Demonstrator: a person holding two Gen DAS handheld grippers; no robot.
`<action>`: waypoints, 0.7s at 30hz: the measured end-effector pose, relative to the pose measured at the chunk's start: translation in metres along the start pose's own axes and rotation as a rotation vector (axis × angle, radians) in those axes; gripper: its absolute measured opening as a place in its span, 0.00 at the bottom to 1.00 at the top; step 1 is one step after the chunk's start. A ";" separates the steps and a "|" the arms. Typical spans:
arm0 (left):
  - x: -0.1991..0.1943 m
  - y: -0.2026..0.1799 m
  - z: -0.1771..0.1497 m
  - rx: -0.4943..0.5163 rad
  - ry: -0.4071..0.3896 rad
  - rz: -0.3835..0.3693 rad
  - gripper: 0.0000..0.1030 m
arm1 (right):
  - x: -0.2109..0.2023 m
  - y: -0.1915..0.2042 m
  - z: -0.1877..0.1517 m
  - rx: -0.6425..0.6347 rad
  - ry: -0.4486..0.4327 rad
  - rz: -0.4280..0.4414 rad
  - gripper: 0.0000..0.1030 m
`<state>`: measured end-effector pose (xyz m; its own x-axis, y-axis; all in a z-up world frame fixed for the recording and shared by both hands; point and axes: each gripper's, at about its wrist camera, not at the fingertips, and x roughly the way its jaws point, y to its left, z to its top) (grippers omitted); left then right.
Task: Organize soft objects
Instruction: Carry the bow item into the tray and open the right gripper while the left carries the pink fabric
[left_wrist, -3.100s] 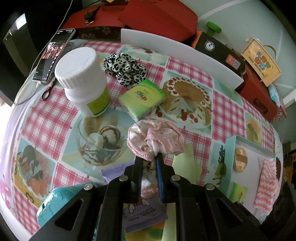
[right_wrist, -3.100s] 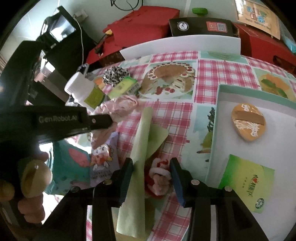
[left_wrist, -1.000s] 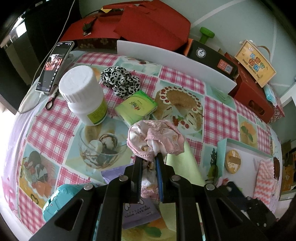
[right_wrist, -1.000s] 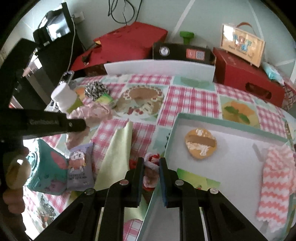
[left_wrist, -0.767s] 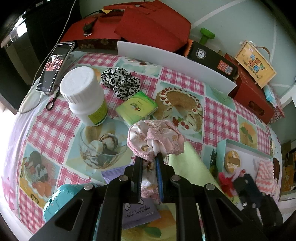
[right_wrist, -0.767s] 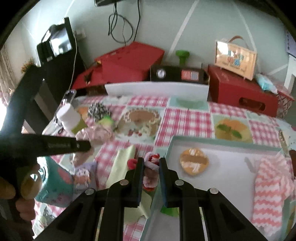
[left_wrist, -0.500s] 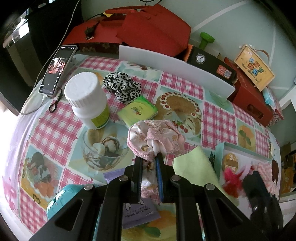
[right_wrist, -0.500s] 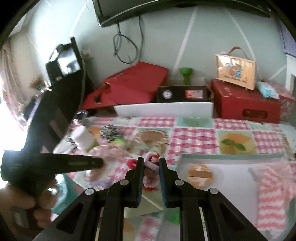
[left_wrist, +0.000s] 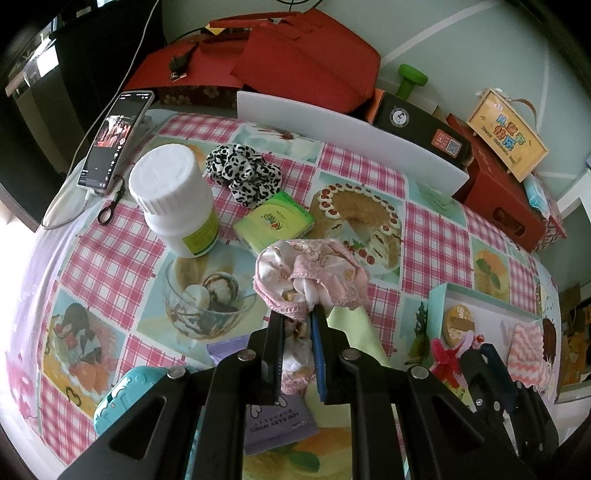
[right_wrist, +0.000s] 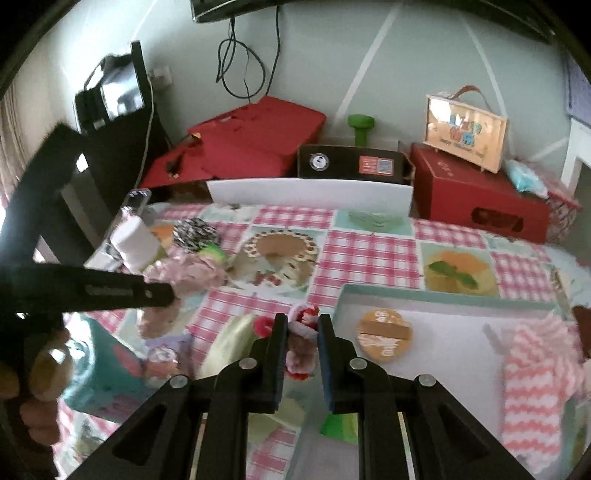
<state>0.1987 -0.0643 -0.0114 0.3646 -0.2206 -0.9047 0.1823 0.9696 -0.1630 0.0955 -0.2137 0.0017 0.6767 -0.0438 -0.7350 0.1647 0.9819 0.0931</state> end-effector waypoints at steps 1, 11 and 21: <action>0.000 0.000 0.000 -0.001 -0.001 0.000 0.14 | 0.001 -0.001 0.000 0.004 0.003 0.004 0.17; -0.016 -0.020 -0.002 0.053 -0.042 -0.055 0.14 | -0.045 -0.045 0.016 0.138 -0.112 -0.021 0.17; -0.030 -0.078 -0.013 0.209 -0.069 -0.186 0.14 | -0.091 -0.127 0.014 0.310 -0.137 -0.253 0.17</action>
<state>0.1619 -0.1324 0.0237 0.3675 -0.4062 -0.8367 0.4330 0.8709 -0.2326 0.0225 -0.3370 0.0661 0.6731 -0.3211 -0.6662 0.5317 0.8363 0.1342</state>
